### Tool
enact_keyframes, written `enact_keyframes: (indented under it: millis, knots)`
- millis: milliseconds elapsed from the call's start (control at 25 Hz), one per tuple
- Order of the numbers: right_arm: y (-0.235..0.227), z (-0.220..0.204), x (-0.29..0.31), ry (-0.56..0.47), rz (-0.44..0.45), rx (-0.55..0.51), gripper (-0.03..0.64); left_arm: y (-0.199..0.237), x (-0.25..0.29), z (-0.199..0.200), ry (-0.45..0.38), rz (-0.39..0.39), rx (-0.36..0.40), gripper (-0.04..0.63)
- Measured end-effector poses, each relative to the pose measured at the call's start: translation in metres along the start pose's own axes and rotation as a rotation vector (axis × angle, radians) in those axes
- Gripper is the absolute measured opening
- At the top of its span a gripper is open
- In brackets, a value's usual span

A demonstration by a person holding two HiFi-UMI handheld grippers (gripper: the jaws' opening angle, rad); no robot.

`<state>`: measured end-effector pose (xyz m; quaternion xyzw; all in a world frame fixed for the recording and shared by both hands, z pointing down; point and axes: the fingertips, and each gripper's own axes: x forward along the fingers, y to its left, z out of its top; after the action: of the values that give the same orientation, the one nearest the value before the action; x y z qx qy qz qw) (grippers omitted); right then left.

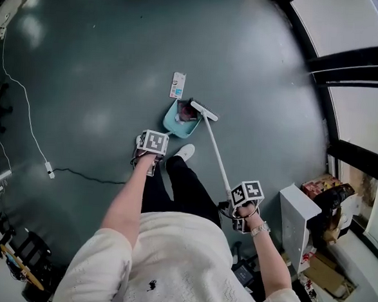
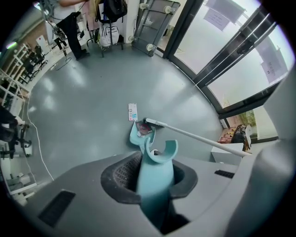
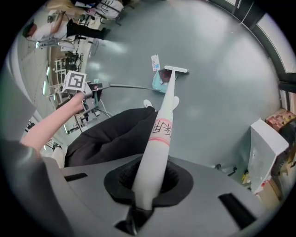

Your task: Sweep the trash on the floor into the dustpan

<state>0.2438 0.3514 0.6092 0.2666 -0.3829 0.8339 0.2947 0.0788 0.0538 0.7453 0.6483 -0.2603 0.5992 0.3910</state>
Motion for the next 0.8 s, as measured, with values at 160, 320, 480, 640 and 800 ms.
enact_keyframes:
  millis: [160, 320, 480, 640, 800]
  knots:
    - [0.010, -0.023, -0.008, 0.052, 0.028, -0.006, 0.023, 0.008, -0.004, -0.005, 0.010, -0.014, 0.007, 0.092]
    - [0.034, -0.030, -0.025, 0.009, 0.165, 0.086, 0.023, 0.026, -0.009, -0.009, -0.001, -0.020, 0.038, 0.092]
    - [0.061, -0.031, -0.040, -0.052, 0.239, 0.149, 0.023, 0.066, -0.026, -0.008, -0.022, 0.008, 0.063, 0.092]
    - [0.099, -0.016, -0.045, -0.138, 0.308, 0.202, 0.023, 0.098, -0.043, -0.005, -0.048, -0.047, 0.032, 0.092]
    - [0.128, 0.031, -0.054, -0.250, 0.353, 0.257, 0.023, 0.134, -0.046, -0.009, -0.028, -0.009, 0.047, 0.092]
